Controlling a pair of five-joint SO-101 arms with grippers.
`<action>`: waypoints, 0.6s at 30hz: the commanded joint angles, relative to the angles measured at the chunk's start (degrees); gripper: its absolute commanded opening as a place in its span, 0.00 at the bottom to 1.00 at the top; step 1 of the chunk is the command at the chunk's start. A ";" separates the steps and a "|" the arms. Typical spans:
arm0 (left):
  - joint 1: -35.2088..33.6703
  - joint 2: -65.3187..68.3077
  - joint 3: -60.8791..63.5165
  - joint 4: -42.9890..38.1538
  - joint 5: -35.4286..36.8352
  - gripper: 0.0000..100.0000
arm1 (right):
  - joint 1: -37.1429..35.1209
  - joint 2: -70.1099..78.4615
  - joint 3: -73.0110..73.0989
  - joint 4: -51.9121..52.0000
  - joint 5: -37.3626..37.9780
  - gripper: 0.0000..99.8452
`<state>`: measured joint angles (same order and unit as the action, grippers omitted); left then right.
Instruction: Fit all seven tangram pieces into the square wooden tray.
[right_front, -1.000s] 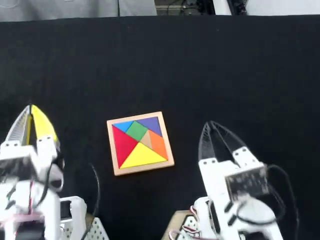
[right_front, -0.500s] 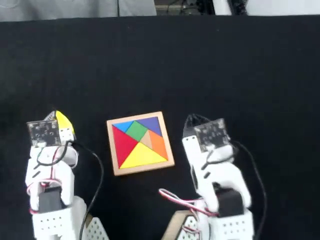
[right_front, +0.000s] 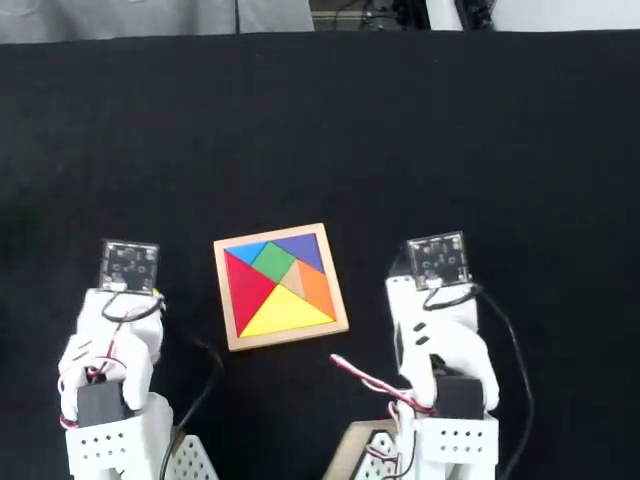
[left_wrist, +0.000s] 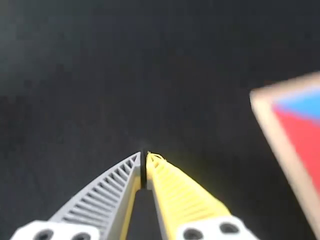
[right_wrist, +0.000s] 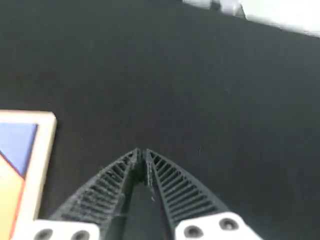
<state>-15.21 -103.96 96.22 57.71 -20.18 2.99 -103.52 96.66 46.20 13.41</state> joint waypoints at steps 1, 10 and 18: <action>0.31 -0.35 1.19 12.75 -1.67 0.03 | 1.23 -4.97 -0.13 9.93 0.18 0.02; -0.04 -0.35 1.19 15.82 -1.67 0.03 | -1.67 -4.97 -0.13 26.37 0.18 0.02; 0.40 -0.26 1.19 15.30 6.51 0.03 | -1.67 -4.79 -0.13 28.40 0.18 0.02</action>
<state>-15.21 -104.04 96.22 73.36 -20.26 1.76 -103.52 96.66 74.15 13.49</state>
